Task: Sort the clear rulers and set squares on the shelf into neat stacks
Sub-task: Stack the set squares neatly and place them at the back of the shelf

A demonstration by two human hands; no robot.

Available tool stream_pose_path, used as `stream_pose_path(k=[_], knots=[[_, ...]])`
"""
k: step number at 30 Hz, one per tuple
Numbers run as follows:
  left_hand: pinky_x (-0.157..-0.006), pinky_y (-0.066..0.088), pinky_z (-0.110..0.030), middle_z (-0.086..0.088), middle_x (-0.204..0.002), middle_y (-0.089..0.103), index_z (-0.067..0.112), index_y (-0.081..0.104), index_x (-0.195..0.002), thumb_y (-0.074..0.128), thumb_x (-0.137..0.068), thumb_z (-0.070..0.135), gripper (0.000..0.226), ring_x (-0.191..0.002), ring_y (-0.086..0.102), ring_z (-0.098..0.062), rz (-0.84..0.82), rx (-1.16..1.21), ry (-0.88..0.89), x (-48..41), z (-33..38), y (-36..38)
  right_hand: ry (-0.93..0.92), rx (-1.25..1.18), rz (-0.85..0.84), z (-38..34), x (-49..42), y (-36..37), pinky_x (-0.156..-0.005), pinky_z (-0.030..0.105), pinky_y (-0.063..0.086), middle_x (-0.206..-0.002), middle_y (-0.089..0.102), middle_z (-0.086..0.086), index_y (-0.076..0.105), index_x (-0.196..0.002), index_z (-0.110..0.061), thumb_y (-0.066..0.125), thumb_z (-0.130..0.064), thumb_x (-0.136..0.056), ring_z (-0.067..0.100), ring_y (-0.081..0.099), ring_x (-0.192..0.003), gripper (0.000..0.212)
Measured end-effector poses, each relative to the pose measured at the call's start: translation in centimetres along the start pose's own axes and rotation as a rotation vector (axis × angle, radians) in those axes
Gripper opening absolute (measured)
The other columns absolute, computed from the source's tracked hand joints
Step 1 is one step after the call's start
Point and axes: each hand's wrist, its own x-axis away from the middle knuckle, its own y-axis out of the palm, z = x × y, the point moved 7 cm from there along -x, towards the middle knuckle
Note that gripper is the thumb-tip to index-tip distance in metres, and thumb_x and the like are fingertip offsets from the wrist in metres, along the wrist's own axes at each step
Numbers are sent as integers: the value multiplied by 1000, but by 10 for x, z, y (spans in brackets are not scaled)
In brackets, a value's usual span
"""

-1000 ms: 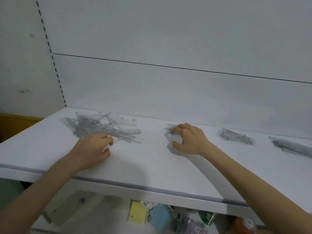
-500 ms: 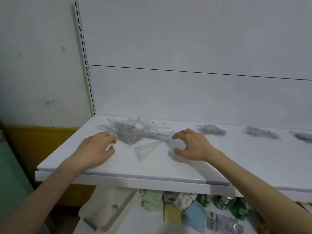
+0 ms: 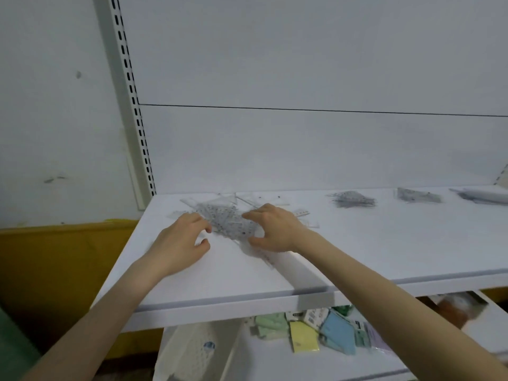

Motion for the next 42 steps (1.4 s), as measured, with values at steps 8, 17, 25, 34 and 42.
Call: stream_pose_path(k=[8,17,25,34,42], knots=[[-93,41,-29,6,-135,47,19,50,-129,52,-91,18,39,-127,36,-12,-14,-1,26,-16,3,3,-253,146,350,-25,1,9,-50,22,40,-61,62,-9,64,-67,-23,47,-22,-81,21,61,-61,22],[-115,20,-29,7,-154,28,23,31,-147,46,-90,13,60,-142,23,-13,-156,-13,152,-37,42,27,-336,183,839,3,68,-33,-45,28,44,-78,68,-8,68,-75,-17,62,-5,-78,15,64,-70,14],[-77,42,-30,1,-102,61,14,62,-104,53,-86,19,21,-102,54,-20,-55,-81,218,-47,71,44,-314,222,794,52,103,-37,-35,20,29,-57,53,-5,71,-82,-20,67,-9,-76,13,48,-47,14],[-72,52,-38,1,-88,68,11,70,-83,64,-81,5,9,-90,59,-20,327,124,191,-28,61,3,-238,-322,661,71,111,-25,-52,27,55,-92,72,0,60,-114,-14,52,0,-89,7,69,-67,30],[-66,57,-24,2,-109,59,11,76,-78,63,-77,-19,33,-82,62,-10,432,685,125,-18,64,-23,1,-1034,484,78,106,-31,-69,35,60,-127,61,6,57,-125,-21,34,10,-99,16,63,-113,46]])
